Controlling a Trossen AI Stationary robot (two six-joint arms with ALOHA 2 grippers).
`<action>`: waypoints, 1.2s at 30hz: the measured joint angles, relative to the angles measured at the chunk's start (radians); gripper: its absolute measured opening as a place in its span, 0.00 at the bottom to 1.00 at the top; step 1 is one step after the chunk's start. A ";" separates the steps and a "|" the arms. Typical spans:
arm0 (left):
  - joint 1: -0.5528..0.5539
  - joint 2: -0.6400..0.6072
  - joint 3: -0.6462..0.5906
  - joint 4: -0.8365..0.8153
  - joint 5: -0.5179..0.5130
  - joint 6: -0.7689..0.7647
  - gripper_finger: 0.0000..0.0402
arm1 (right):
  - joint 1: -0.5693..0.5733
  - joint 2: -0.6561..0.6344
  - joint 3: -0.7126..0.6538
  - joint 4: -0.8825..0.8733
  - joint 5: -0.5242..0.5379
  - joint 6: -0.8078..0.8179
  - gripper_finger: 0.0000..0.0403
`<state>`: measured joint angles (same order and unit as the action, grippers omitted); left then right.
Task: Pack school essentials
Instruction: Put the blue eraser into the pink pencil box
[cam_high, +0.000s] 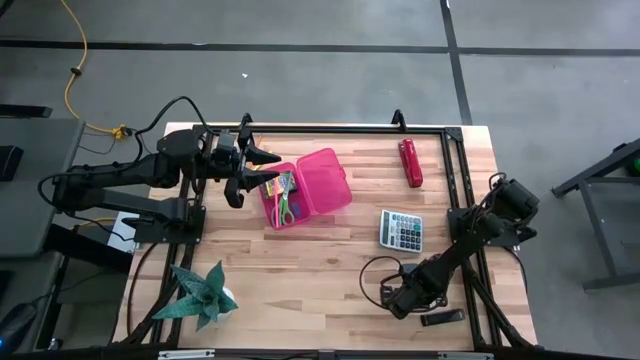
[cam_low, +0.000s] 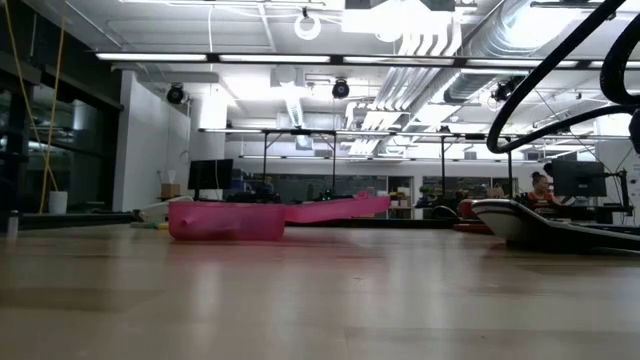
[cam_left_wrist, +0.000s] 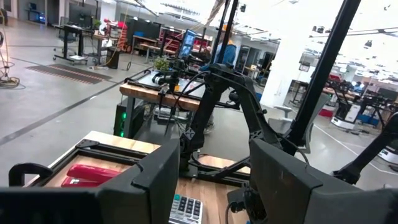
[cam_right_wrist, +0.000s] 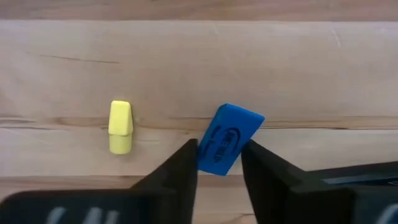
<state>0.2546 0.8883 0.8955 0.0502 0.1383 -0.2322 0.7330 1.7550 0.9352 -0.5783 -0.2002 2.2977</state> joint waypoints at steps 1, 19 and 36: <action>0.000 0.000 0.000 0.000 0.000 0.000 0.46 | 0.000 0.000 0.000 -0.001 -0.002 -0.010 0.23; 0.000 0.000 0.000 0.004 0.000 0.000 0.46 | -0.040 -0.329 -0.004 -0.178 0.342 -0.547 0.10; 0.000 0.000 0.000 -0.116 0.010 -0.110 0.46 | -0.616 -0.470 -0.003 0.432 0.277 -1.872 0.10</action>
<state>0.2543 0.8883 0.8951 -0.0656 0.1482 -0.3422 0.1173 1.2846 0.9321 -0.1468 0.0763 0.4256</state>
